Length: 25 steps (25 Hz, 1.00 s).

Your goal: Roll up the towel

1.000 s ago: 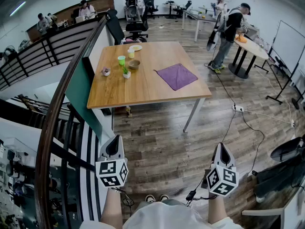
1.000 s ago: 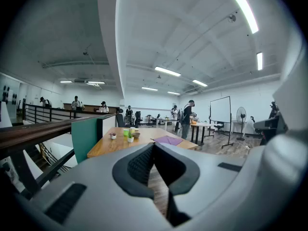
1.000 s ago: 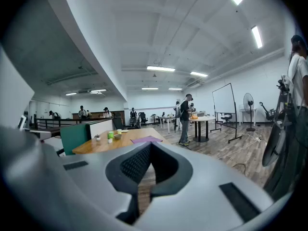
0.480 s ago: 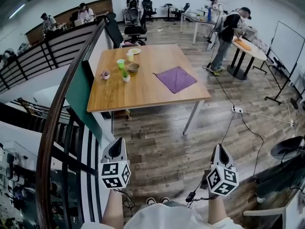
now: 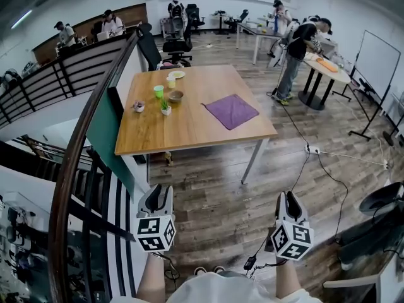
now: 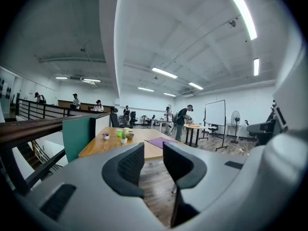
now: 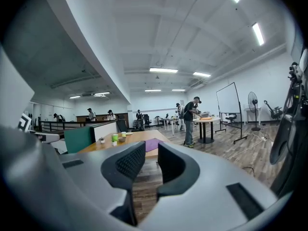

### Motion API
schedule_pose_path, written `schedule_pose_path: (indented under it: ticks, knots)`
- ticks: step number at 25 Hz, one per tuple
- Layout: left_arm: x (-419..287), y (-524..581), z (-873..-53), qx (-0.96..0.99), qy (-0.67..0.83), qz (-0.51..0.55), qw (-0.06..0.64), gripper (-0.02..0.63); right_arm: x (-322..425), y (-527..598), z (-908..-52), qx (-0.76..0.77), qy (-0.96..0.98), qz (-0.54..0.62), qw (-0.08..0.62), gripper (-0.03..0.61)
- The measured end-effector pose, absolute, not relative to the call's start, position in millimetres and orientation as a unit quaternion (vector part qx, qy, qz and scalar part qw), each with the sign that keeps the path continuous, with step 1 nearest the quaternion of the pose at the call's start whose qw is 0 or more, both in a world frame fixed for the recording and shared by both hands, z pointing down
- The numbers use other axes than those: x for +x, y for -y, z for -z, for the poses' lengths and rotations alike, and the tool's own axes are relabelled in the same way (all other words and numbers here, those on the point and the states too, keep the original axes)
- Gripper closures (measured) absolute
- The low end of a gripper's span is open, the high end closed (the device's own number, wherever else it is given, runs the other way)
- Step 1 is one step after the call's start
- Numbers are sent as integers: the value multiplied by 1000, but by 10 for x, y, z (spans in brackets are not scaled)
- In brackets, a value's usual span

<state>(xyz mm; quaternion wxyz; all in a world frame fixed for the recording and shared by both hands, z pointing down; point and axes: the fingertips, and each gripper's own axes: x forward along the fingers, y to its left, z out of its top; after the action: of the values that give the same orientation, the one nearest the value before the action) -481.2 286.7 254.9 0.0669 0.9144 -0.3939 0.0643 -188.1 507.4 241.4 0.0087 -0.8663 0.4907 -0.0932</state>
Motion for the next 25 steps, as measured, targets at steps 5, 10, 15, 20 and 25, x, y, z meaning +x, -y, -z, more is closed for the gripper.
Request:
schedule_pose_path:
  ticks: [5, 10, 15, 20, 25]
  knots:
    - [-4826, -2842, -2562, 916, 392, -62, 65, 426, -1897, -5042, -2408, -864, -495, 91, 14, 431]
    - [-4818, -2791, -2574, 918, 387, -57, 66, 323, -1901, -4984, -2386, -864, -496, 86, 11, 303]
    - [-4820, -2722, -2591, 921, 379, -56, 66, 196, -1948, -4921, -2337, -866, -495, 71, 19, 202]
    - [-4823, -2668, -2628, 925, 369, -61, 66, 147, -2023, -4847, -2319, -865, -498, 63, 25, 139]
    - [-4877, -2636, -2669, 924, 372, -56, 69, 144, -2081, -4792, -2379, -866, -495, 69, 20, 132]
